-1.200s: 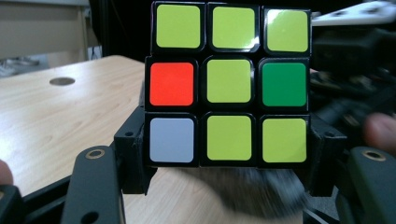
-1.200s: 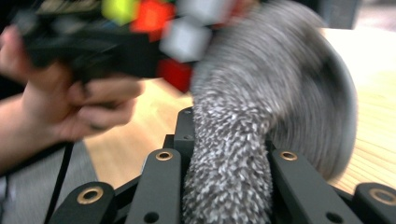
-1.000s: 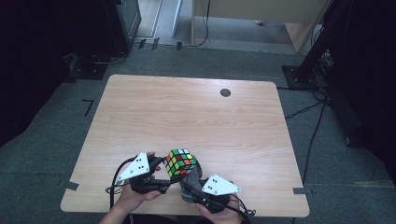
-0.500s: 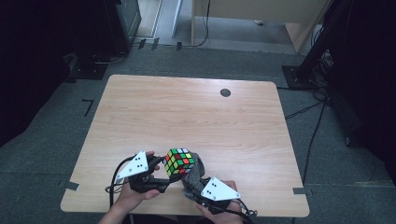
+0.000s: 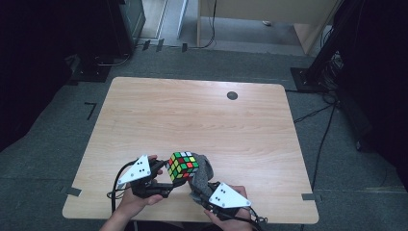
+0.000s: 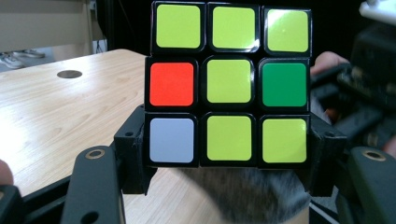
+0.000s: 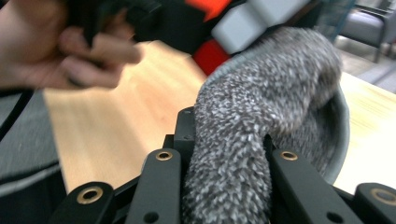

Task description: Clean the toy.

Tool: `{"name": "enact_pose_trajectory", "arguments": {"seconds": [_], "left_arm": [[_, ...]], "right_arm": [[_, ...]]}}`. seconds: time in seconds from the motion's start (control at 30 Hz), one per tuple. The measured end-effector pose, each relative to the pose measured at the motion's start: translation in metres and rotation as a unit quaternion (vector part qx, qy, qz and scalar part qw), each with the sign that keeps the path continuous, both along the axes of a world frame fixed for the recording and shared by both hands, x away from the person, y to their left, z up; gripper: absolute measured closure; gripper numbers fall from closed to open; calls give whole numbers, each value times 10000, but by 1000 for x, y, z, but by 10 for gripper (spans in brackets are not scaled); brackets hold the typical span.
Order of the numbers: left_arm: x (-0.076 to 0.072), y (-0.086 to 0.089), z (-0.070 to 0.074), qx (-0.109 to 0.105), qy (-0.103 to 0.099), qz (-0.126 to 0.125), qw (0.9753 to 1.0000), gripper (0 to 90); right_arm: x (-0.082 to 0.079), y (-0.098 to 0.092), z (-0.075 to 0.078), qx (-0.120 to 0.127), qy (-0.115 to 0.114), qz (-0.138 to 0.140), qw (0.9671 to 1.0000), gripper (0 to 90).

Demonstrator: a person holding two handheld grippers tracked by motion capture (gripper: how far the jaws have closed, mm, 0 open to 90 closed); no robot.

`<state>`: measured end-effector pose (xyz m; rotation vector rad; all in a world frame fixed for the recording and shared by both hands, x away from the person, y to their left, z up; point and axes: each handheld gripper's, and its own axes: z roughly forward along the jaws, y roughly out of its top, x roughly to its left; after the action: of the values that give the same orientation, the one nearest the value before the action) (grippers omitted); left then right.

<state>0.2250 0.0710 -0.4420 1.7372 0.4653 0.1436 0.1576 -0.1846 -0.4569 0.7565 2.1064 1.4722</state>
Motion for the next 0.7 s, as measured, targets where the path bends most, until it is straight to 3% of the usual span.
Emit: {"name": "enact_pose_trajectory", "arguments": {"seconds": [0.07,0.17,0.27,0.4,0.47,0.63,0.7], "left_arm": [[1,0,-1,-20,62,-30,10000,340],[-1,0,1,-37,23,-41,10000,340],[-1,0,1,-49,4,-70,10000,340],[0,0,-2,130,-161,272,9994,340],[0,1,-6,320,-256,350,9985,340],[-7,-11,-13,913,-710,357,9927,340],[-14,-20,-16,1167,-997,274,9878,340]], "right_arm": [[1,-4,2,413,195,45,9989,740],[-1,2,1,134,128,130,9997,740],[0,4,-1,71,180,147,9997,742],[-2,-1,7,76,191,214,9996,745],[-2,-7,16,295,215,114,9993,744],[-6,-25,33,975,291,-265,9945,754],[-8,-29,38,1222,313,-300,9916,757]]}}
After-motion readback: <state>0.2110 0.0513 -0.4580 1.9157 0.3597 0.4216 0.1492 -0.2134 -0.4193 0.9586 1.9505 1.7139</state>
